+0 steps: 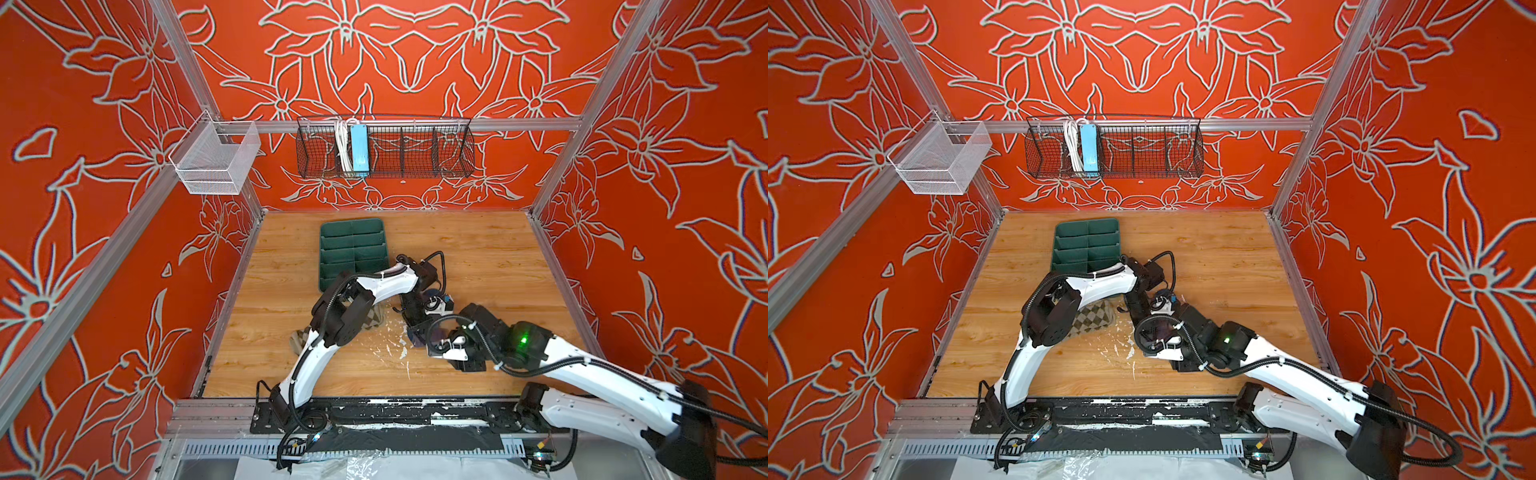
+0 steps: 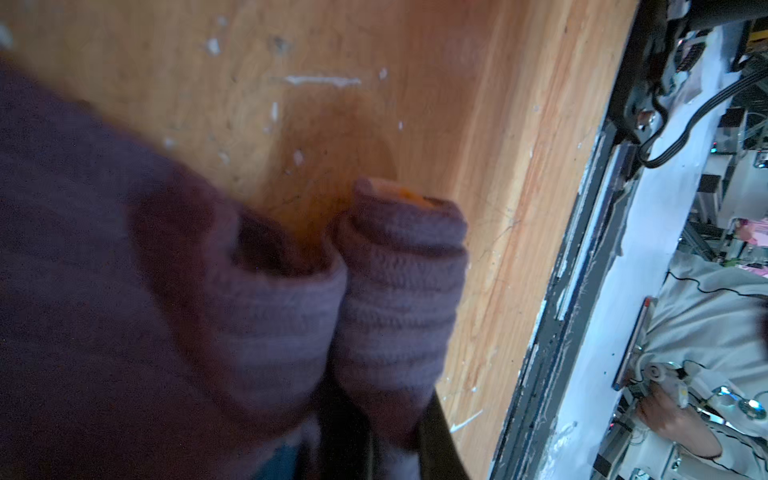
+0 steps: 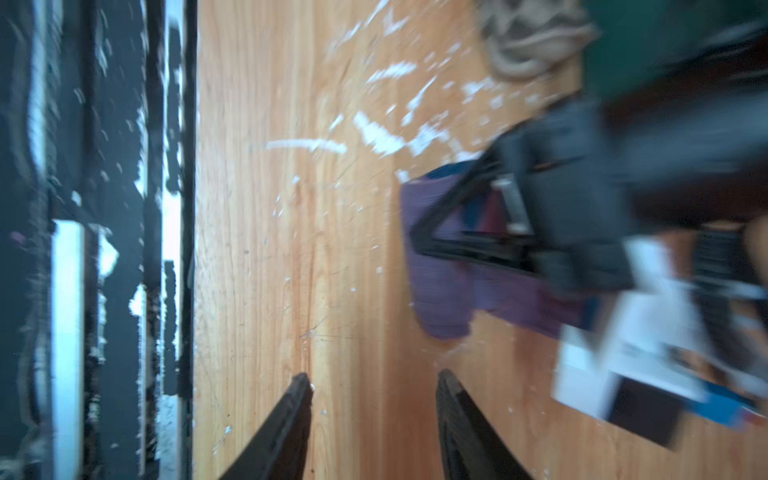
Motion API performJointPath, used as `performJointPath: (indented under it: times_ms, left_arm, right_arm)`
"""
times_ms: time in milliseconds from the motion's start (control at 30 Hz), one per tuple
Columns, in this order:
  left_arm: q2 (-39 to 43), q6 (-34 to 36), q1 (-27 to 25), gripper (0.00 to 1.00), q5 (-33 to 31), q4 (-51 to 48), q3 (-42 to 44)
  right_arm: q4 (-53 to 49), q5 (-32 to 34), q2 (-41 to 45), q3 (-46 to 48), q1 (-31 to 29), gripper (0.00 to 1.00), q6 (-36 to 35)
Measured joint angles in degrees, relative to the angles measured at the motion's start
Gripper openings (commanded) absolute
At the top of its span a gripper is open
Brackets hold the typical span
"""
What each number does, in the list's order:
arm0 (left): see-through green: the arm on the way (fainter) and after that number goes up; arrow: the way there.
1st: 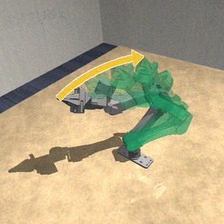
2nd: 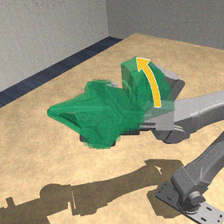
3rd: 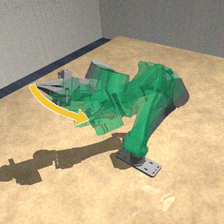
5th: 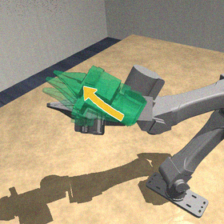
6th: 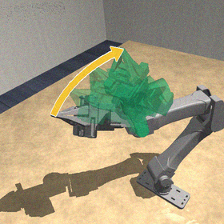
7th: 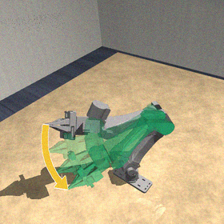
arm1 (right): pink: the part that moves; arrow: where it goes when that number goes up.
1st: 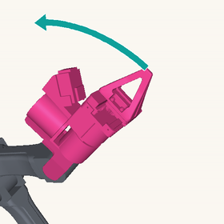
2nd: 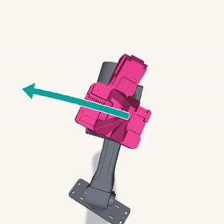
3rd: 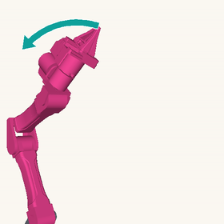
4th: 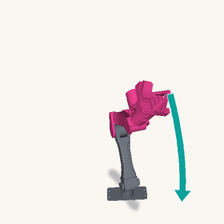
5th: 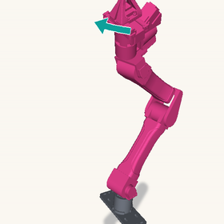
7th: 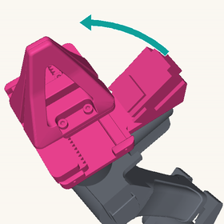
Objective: Roll the socks
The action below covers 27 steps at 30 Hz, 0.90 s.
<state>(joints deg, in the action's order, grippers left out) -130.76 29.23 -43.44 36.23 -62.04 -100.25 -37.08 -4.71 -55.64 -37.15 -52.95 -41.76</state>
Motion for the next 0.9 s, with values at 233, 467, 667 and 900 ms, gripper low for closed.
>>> performJointPath:
  times_ms: [233,467,667,900]
  left_arm:
    - [-0.6,-0.4,0.1,0.01,1.5,-0.6,-0.2]
    - [-0.6,-0.9,0.7,0.03,1.9,-0.5,0.0]
    - [-0.6,-1.2,0.7,0.06,1.8,-0.2,0.2]
    - [1.7,-2.2,1.0,0.19,0.4,1.7,3.0]
  right_arm:
    - [16.7,5.4,-8.5,4.2,-1.3,0.5,-1.1]
    - [21.4,8.8,-16.9,4.3,-1.8,0.43,-1.0]
    - [23.9,11.8,-20.5,4.0,-1.9,0.32,-0.5]
    - [23.8,13.7,-24.5,1.2,-1.9,0.03,1.0]
